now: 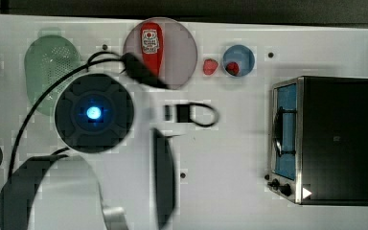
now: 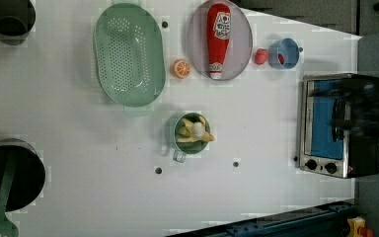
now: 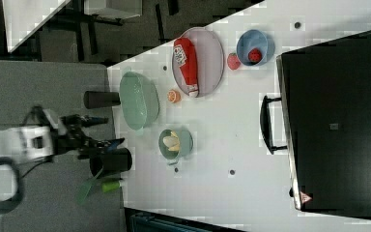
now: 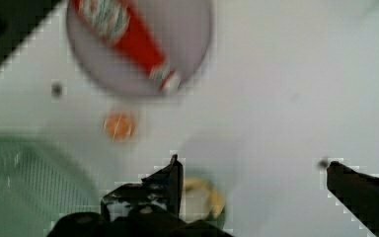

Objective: Pick Banana and place it in mug.

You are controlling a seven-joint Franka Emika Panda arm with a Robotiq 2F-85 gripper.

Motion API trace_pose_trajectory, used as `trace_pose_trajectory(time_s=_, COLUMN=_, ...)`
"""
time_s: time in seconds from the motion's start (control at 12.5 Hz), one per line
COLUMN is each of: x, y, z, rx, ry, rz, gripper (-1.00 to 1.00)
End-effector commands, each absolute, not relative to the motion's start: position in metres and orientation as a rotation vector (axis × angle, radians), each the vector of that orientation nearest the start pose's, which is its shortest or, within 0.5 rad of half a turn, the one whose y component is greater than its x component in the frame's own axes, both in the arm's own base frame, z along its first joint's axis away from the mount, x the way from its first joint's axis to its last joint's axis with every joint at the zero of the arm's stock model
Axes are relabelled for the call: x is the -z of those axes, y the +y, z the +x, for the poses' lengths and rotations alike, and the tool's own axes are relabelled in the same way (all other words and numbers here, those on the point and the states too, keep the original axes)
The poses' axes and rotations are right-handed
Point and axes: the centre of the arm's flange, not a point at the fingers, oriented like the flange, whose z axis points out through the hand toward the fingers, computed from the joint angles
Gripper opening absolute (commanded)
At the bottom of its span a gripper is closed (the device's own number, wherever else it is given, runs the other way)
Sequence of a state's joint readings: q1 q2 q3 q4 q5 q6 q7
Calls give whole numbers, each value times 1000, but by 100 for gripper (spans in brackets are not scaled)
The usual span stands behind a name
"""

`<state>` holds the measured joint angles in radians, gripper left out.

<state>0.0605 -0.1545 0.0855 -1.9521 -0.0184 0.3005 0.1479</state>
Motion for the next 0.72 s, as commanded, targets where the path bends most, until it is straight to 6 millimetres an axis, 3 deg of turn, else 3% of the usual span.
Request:
trace_pose_trajectory(time_s=0.08, x=-585, y=13, z=501, rx=6, ry=1405, rz=-2816, gripper=100)
trace_pose_trajectory(time_s=0.32, x=-599, y=-24, z=499, rx=8, ry=1484, rz=-2757, gripper=100)
trace_pose_trajectory(time_s=0.72, x=-596, y=-23, z=499, rx=0, ry=1476, rz=-2765, gripper=100)
